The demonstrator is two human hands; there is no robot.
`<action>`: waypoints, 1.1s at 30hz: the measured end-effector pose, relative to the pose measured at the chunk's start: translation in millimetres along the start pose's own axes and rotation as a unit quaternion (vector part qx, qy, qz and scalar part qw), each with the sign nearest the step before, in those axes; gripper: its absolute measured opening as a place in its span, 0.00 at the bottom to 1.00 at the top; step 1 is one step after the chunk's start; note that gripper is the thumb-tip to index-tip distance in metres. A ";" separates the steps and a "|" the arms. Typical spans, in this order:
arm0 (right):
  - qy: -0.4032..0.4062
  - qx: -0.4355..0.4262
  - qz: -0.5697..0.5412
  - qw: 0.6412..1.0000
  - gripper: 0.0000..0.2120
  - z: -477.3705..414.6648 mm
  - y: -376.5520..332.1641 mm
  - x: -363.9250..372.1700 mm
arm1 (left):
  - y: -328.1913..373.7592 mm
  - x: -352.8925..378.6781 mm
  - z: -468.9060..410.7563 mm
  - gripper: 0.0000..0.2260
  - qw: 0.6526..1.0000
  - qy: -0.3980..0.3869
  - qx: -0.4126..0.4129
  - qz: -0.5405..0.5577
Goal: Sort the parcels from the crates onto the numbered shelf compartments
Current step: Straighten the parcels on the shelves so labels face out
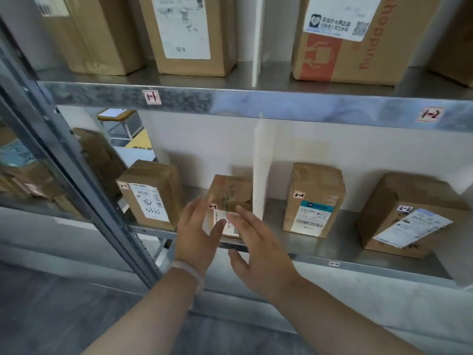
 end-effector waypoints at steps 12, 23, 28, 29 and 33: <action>0.057 0.299 -0.011 0.953 0.44 -41.5 13.8 61.4 | -38.2 30.8 -62.9 0.27 0.979 -0.180 0.088 0.036; 0.070 0.334 0.041 0.939 0.45 -63.5 39.6 75.4 | -45.3 55.5 -97.4 0.20 0.965 -0.206 0.037 0.160; 0.077 0.336 0.055 0.937 0.46 -66.0 42.2 76.4 | -43.0 51.5 -98.0 0.21 0.960 -0.211 0.055 0.173; 0.093 0.326 0.053 0.939 0.47 -66.5 38.9 74.6 | -43.7 47.5 -96.9 0.23 0.963 -0.210 0.057 0.161; 0.177 0.239 0.047 0.953 0.44 -70.2 13.9 59.2 | -31.1 8.3 -90.4 0.24 0.968 -0.182 0.124 0.117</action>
Point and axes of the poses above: each hand's wrist, its own z-axis away from the middle knuckle, its own x-axis out of the palm, y = z × x, the point moved 8 cm from there along -z, towards the middle knuckle, and after that the axes turned 7 degrees about -x, right-handed, at the moved point
